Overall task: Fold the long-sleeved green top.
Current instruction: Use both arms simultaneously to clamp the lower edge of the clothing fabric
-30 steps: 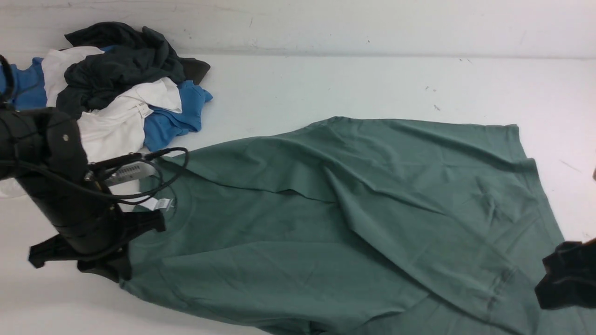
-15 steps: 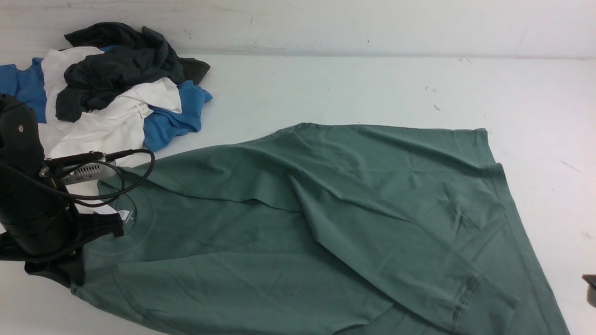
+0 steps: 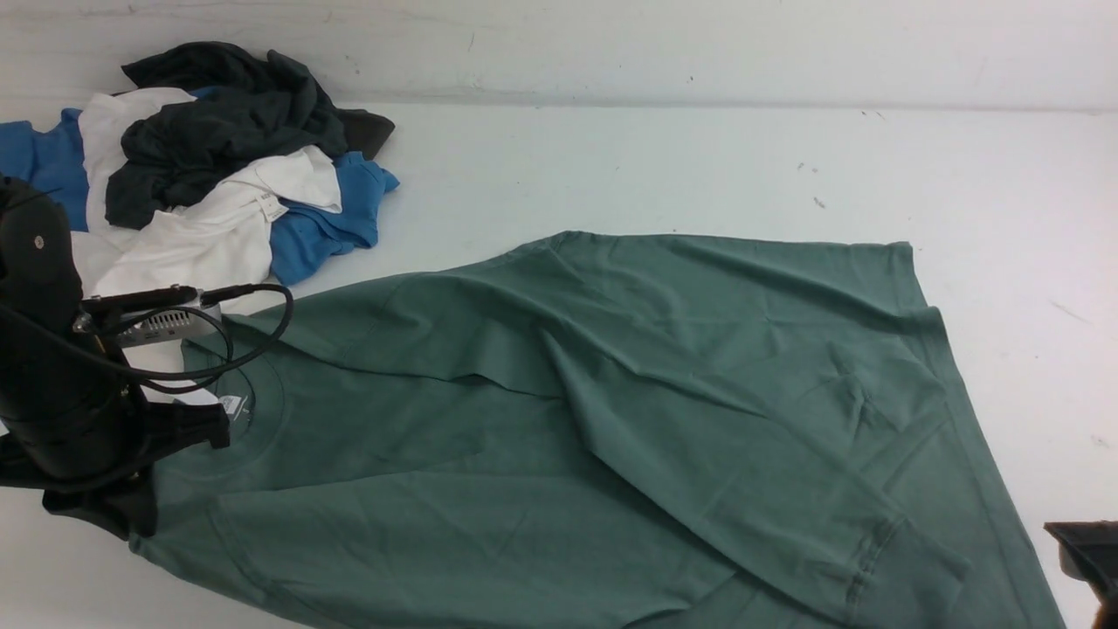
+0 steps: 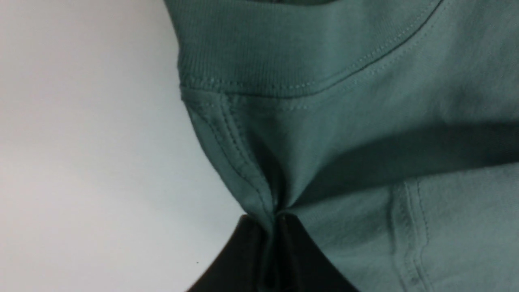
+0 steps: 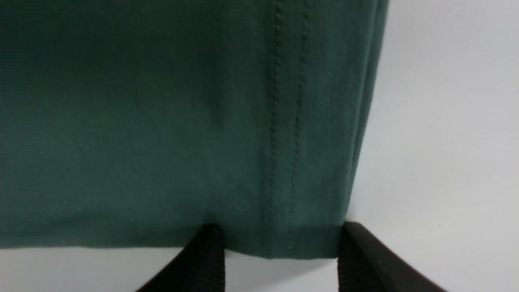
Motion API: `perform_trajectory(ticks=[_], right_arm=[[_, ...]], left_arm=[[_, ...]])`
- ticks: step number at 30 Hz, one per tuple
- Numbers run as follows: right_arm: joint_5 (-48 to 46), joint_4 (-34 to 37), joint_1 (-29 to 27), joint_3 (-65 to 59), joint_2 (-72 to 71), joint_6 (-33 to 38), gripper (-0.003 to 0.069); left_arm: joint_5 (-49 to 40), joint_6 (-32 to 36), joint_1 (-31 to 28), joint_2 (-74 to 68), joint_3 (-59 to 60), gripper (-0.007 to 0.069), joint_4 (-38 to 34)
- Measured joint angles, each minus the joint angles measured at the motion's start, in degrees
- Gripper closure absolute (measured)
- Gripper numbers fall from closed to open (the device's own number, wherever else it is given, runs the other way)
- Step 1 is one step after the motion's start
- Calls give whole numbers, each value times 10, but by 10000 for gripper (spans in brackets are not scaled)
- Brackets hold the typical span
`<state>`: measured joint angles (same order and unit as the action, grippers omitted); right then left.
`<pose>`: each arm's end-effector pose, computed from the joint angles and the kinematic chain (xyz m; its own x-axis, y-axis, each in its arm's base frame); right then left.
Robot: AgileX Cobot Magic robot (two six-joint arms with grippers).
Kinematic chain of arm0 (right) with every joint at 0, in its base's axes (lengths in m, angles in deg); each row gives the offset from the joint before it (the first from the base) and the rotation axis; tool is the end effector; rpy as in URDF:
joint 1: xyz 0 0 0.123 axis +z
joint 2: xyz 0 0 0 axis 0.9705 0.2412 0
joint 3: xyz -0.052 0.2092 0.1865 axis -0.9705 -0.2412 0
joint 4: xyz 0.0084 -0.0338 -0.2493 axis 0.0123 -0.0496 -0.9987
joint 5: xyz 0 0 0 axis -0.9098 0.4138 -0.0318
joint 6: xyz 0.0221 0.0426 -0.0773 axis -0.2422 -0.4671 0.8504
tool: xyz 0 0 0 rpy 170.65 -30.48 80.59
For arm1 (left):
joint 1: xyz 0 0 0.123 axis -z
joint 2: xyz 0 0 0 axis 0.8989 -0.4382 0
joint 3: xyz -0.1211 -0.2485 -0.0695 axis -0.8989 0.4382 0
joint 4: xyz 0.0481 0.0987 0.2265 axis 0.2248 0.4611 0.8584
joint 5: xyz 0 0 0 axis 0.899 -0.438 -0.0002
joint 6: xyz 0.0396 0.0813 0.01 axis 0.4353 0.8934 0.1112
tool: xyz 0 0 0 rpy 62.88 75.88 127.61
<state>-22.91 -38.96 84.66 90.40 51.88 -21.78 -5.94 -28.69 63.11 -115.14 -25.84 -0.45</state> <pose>0.1699 0.0251 0.1467 -0.9649 0.0211 0.2617 0.0080 0.9987 -0.0512 0.2840 0.0039 0.2048 -0.9551 -0.2958 -0.0174 -0.2956 0.9552 -0.0118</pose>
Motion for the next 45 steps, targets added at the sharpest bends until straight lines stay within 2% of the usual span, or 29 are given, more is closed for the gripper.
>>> perform_trajectory(ticks=[1,4,8,10,17,24,25,30,35,40,45], right_arm=[[-1,1,0,1,1,0,309],[-8,12,0,7,7,11,410],[-5,27,0,7,10,13,585],[-5,27,0,8,10,13,612],[-6,28,0,8,10,14,611],[-8,27,0,8,11,14,611],[-7,27,0,8,11,14,611],[-10,27,0,9,11,14,611],[-10,27,0,9,11,14,611],[-10,27,0,9,11,14,611],[-10,27,0,9,11,14,611]], left_arm=[[-1,0,0,0,0,598,0],[-31,7,0,0,0,598,1],[-60,32,0,1,0,598,4],[-62,48,0,3,0,598,4],[-75,55,0,25,0,586,4],[-93,57,0,26,0,466,4],[-97,57,0,26,1,431,4],[-99,54,25,35,39,328,-16],[-38,33,70,37,106,289,-29],[45,19,77,37,141,289,-17],[78,18,78,37,151,288,-15]])
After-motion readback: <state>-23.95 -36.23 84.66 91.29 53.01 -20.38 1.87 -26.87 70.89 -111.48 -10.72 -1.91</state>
